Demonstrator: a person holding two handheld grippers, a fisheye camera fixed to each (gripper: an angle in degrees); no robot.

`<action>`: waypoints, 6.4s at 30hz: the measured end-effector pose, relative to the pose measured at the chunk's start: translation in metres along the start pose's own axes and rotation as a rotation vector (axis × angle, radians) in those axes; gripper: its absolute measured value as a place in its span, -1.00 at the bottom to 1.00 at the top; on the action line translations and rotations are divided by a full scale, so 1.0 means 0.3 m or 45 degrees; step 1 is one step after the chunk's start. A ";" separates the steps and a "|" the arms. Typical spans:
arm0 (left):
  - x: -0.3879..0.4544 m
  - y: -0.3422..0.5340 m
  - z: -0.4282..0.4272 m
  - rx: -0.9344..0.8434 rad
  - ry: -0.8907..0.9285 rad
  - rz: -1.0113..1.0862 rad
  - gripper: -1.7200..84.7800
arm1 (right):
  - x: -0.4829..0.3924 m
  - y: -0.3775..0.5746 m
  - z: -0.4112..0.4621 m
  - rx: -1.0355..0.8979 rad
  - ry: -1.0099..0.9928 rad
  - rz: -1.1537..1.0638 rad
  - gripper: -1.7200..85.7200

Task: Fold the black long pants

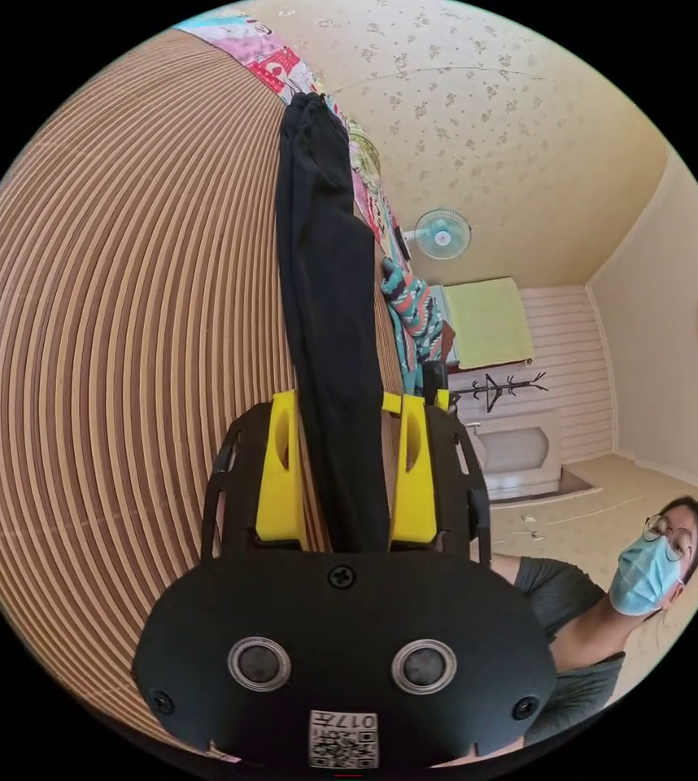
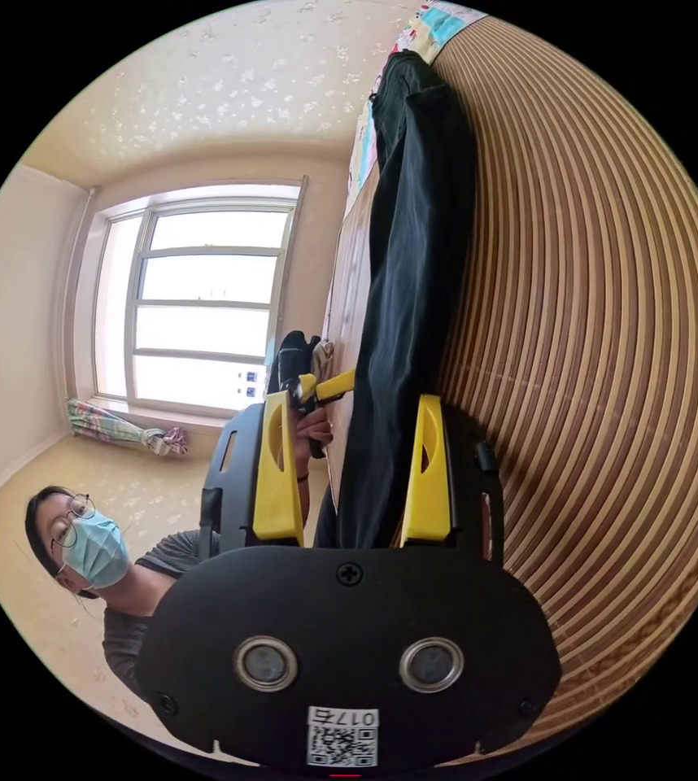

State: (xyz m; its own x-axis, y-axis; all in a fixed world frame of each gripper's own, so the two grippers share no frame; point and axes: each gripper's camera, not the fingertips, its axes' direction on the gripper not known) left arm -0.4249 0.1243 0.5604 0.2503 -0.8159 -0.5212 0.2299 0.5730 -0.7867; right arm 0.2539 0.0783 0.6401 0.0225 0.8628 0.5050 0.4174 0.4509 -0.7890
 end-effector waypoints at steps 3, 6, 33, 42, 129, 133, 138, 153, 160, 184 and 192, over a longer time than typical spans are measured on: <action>0.028 0.011 0.024 -0.172 -0.002 0.048 -0.58 | -0.022 0.025 0.010 -0.044 -0.006 -0.024 -0.51; 0.024 0.035 0.020 -0.087 -0.035 0.057 -0.60 | -0.025 0.061 0.023 -0.069 -0.008 -0.043 -0.53; 0.770 0.907 -0.236 0.322 0.447 1.126 -0.92 | -1.063 1.044 0.137 0.004 0.055 -1.126 -0.94; 1.279 1.303 -0.363 0.491 0.408 1.554 -0.91 | -1.577 1.399 0.187 0.055 0.076 -1.481 -0.94; 0.154 0.915 0.193 0.340 -0.360 0.016 -0.61 | 0.152 0.754 0.136 0.521 0.262 -0.055 -0.58; 0.184 0.880 0.181 0.368 -0.298 0.086 -0.53 | 0.167 0.687 0.139 0.475 0.363 -0.066 -0.51; 0.189 0.842 0.258 0.293 -0.453 0.157 -0.52 | 0.234 0.626 0.194 0.464 0.449 -0.071 -0.47; 0.233 0.988 0.328 0.388 -0.459 0.031 -0.59 | 0.436 0.613 0.188 0.279 0.227 -0.129 -0.57; 0.244 1.169 0.181 0.512 -0.264 -0.029 -0.69 | 0.435 0.696 0.292 0.219 -0.131 -0.262 -0.70; 0.276 1.322 -1.468 1.003 -0.994 -0.297 -0.72 | -0.274 0.205 2.134 -0.100 0.211 -0.594 -0.72; 0.006 1.447 -1.394 1.095 -0.924 -0.210 -0.68 | -0.137 0.264 2.309 -0.318 0.138 -0.581 -0.72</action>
State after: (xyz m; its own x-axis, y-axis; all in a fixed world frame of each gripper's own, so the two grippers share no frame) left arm -0.7178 0.3394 0.0796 0.5782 -0.8094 0.1024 0.8097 0.5538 -0.1943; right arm -0.3433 0.2369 0.3143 -0.1240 0.5571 0.8212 0.6101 0.6954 -0.3796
